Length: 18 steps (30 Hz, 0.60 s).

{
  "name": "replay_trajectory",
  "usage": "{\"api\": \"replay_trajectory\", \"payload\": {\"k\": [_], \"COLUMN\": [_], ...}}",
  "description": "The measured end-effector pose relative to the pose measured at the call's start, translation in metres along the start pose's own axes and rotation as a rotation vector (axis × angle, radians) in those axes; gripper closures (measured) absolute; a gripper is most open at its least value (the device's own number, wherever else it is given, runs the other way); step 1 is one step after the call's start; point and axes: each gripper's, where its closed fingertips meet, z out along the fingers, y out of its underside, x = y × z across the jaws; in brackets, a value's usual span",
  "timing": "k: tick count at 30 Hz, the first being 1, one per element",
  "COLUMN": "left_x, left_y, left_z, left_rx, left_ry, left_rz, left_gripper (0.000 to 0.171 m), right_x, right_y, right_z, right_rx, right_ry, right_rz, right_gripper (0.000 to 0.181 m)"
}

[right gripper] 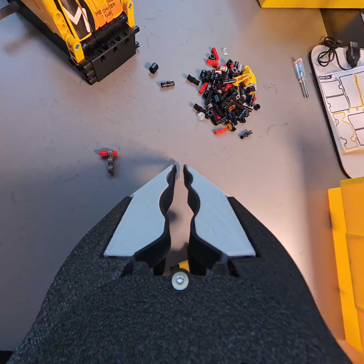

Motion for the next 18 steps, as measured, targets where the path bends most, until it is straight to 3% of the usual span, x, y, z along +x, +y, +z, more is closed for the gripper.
{"api": "replay_trajectory", "payload": {"k": [4, 8, 11, 14, 16, 18], "left_x": [0.000, 0.006, 0.015, 0.026, 0.035, 0.046], "left_y": [-0.003, -0.007, -0.010, -0.014, -0.014, -0.015], "left_z": [-0.003, -0.003, -0.002, 0.000, 0.004, 0.008], "left_rx": [0.010, 0.029, 0.050, 0.068, 0.066, 0.061], "left_ry": [-0.006, 0.030, 0.074, 0.124, 0.160, 0.202], "left_rz": [0.009, 0.001, 0.014, 0.018, 0.022, 0.039], "left_gripper": [0.166, 0.165, 0.165, 0.165, 0.165, 0.165], "right_x": [0.007, 0.017, 0.016, 0.004, -0.009, -0.021], "right_y": [-0.011, -0.039, -0.057, -0.066, -0.082, -0.102], "right_z": [-0.007, -0.023, -0.030, -0.027, -0.031, -0.036], "right_rx": [0.074, 0.228, 0.325, 0.361, 0.455, 0.543], "right_ry": [0.013, 0.045, 0.048, 0.003, -0.051, -0.119], "right_rz": [0.045, 0.098, 0.113, 0.103, 0.100, 0.138], "right_gripper": [0.162, 0.118, 0.109, 0.128, 0.162, 0.172]}}
